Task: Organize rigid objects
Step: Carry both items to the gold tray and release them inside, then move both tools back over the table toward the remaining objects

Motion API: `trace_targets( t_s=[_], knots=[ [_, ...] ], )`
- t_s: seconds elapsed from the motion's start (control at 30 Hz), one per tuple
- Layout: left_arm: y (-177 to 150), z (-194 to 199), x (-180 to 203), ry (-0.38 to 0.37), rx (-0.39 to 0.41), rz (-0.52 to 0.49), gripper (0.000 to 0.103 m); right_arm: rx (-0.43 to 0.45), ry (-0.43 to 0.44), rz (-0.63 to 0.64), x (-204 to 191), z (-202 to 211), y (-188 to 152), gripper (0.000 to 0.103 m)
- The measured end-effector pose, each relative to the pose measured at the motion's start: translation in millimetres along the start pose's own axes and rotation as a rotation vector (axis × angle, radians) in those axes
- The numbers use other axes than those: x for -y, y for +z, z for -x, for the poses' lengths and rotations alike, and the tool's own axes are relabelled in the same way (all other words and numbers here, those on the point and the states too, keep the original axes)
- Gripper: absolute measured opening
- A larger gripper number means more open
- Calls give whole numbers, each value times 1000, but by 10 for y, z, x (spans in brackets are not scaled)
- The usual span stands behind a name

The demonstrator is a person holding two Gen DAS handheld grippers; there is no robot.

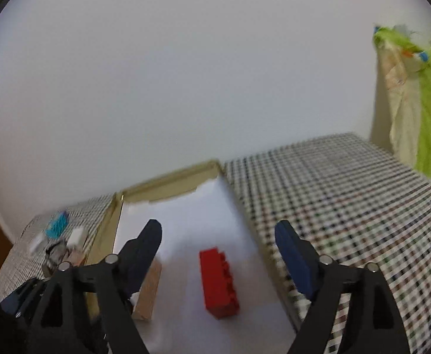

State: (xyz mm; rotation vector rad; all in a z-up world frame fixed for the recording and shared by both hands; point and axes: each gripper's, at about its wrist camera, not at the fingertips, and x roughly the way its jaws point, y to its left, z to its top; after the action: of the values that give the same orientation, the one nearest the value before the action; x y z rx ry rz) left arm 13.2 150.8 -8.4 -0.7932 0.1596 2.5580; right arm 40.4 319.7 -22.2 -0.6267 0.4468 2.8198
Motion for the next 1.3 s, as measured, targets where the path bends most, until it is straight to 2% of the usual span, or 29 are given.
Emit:
trace_targets(
  t_s=[0.07,0.23,0.37,0.67,0.9,1.03,1.3],
  knots=[
    [4,52,-33,22,33,13,101,6,0,-19,32,-7,13,83],
    [47,65,-147,67,62,52,101,-48,8,-70,109,-106,18,83],
    [72,112,-252,86,84,92,101,-33,-10,-98,161,-104,34,83],
    [21,230,-483,201,120,91,101,-2,-62,-114,203,-105,46,83],
    [-63,317,-736,283,129,102,101,84,-123,-57,44,18,29,83],
    [-85,348,-824,301,132,120,101,149,-159,-33,-76,124,-10,83],
    [-124,373,-895,309,124,116,101,198,-190,-23,-302,239,-119,83]
  ],
)
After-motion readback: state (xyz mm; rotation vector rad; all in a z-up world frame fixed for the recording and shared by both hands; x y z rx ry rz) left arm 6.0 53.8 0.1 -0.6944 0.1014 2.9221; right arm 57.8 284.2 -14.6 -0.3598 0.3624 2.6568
